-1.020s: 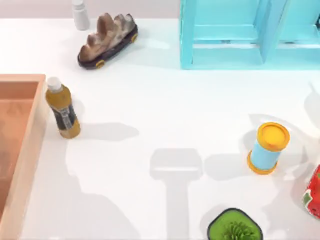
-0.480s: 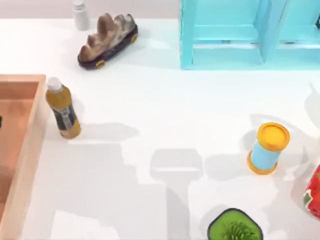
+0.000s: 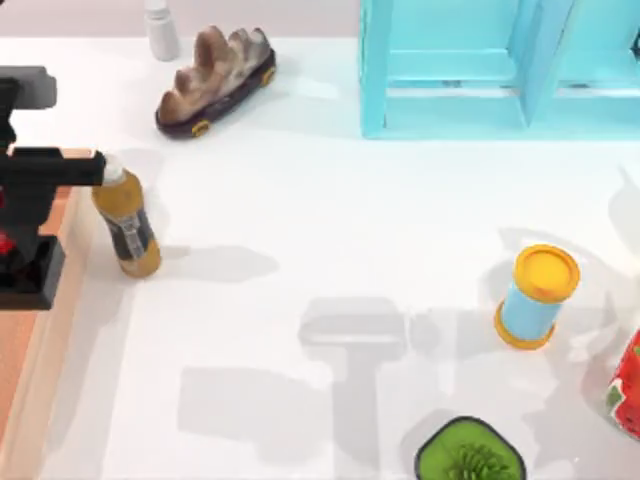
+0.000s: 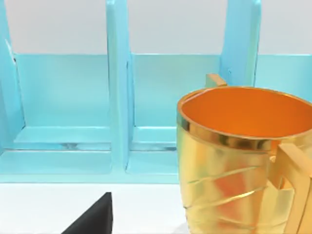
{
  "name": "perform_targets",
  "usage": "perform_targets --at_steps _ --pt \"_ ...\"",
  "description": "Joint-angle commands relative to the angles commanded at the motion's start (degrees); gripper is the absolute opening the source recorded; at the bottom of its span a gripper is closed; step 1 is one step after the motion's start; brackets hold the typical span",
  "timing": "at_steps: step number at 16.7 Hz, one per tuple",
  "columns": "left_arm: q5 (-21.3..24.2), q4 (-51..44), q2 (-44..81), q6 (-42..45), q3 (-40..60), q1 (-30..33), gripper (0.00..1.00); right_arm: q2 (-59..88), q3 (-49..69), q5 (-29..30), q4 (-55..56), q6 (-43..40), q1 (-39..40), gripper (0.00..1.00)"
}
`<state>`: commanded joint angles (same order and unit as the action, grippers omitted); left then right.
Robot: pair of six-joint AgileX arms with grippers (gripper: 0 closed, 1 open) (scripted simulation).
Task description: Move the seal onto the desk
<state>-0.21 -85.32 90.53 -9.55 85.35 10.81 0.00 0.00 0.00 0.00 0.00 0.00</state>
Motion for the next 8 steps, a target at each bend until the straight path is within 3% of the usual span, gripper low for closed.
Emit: perform_targets --at_steps 8 --pt "0.07 -0.16 1.88 -2.82 2.57 2.82 0.00 0.00 0.00 0.00 0.00 0.00 0.00 1.00"
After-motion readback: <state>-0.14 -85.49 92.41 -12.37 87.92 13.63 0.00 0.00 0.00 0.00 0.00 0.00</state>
